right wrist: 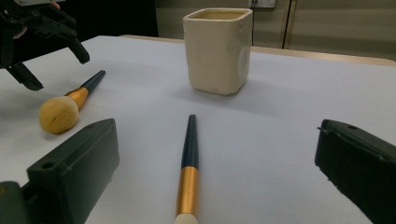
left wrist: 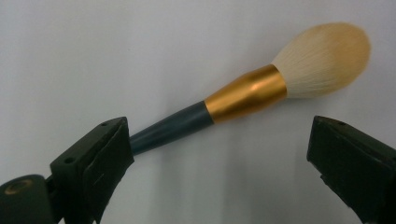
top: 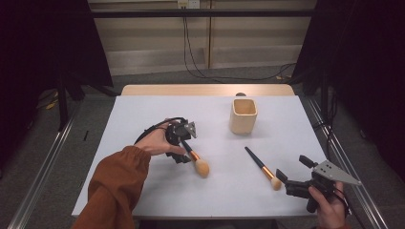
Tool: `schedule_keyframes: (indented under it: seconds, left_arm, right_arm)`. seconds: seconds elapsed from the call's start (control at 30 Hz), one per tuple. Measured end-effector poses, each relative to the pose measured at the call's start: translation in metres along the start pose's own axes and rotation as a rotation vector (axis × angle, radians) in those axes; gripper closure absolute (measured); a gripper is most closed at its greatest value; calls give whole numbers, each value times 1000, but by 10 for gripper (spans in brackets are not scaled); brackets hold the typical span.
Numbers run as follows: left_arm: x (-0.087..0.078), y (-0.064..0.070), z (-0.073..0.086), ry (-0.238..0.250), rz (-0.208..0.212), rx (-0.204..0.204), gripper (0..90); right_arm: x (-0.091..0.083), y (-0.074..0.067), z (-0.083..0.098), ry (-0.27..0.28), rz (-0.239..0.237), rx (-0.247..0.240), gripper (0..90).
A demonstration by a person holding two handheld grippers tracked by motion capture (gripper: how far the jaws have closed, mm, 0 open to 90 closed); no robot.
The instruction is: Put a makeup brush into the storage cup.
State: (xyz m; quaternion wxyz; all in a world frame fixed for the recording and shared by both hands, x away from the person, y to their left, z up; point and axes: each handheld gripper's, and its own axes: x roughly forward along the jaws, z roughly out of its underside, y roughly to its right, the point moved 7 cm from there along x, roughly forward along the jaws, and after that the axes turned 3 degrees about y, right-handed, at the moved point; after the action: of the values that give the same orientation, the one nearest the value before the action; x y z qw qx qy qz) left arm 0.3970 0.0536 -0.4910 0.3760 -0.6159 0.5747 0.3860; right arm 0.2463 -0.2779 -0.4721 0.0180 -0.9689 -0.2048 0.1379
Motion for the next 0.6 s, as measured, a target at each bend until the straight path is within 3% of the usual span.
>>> schedule_keyframes:
  seconds: [0.3,0.5,0.6]
  left_arm:
    - [11,-4,-2,-42,16,26,83]
    - [18,-7,-4,-69,12,83,125]
    - [21,-6,-2,-89,30,110,154]
  right_arm:
    - [0,0,1,-4,-2,3,0]
    - [1,1,1,-10,-2,3,0]
    - [1,0,2,-11,-4,2,0]
